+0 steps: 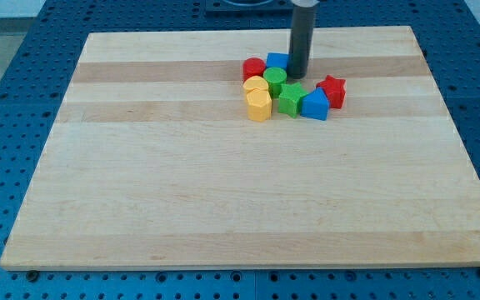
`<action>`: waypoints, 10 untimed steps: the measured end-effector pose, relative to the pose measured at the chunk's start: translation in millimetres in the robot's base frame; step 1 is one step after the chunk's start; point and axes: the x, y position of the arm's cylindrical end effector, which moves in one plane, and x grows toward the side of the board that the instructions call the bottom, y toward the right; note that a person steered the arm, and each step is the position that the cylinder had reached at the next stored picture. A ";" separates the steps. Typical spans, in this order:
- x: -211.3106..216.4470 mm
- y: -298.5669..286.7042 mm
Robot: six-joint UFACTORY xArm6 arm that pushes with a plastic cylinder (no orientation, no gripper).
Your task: Place the blue triangle underneath the green star
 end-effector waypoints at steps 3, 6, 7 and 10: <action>0.0 -43.5; 5.3 -2.4; -1.7 43.8; 48.7 71.0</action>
